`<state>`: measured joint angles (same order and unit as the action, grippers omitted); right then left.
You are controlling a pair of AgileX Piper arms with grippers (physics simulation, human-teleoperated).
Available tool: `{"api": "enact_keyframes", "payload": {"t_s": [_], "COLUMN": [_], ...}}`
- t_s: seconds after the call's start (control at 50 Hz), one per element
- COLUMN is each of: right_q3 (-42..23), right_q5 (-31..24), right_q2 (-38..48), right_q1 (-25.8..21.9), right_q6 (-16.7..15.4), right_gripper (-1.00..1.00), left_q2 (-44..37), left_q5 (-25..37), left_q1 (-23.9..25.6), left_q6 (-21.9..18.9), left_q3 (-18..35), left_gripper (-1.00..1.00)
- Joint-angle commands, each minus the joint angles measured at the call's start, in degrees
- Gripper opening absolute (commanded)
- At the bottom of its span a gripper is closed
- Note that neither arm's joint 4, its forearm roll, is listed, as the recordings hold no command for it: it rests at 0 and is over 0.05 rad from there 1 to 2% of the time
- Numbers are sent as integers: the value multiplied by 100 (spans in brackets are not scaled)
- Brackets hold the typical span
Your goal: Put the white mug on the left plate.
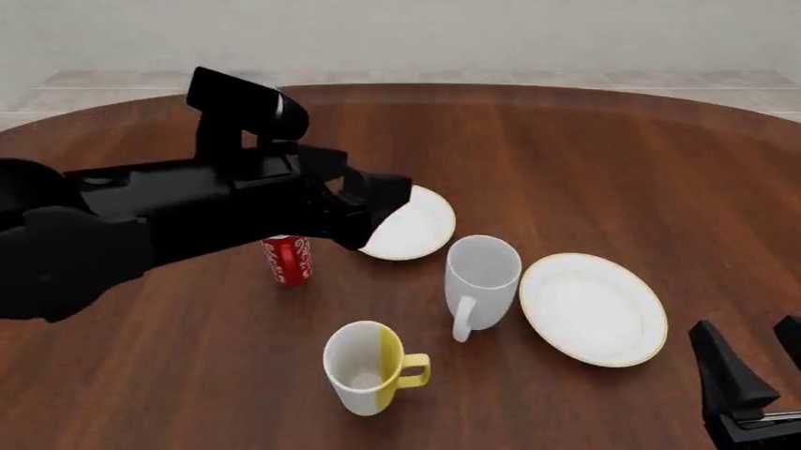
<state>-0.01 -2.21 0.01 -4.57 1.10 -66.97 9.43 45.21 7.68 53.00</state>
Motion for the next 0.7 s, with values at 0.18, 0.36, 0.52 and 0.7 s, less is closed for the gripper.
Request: {"api": "enact_keyframes", "payload": {"t_s": [0.18,0.36,0.52,0.7], "right_q3": [0,0,0,0], "right_q5": [-10,-43,-30,-30], "right_q2": [0,0,0,0], "right_q1": [15,43,26,29], "right_q6": [-13,-13,7,11], "right_gripper": [100,100,100,100], "left_q2": [-279,-470,-643,-938], "left_q5": [-222,-303,-383,-561], "left_q1": [130,235,318,363], "left_q6": [103,196,228,255], "left_q3": [-31,-36,-34,-56], "left_gripper": [100,100,100,100]}}
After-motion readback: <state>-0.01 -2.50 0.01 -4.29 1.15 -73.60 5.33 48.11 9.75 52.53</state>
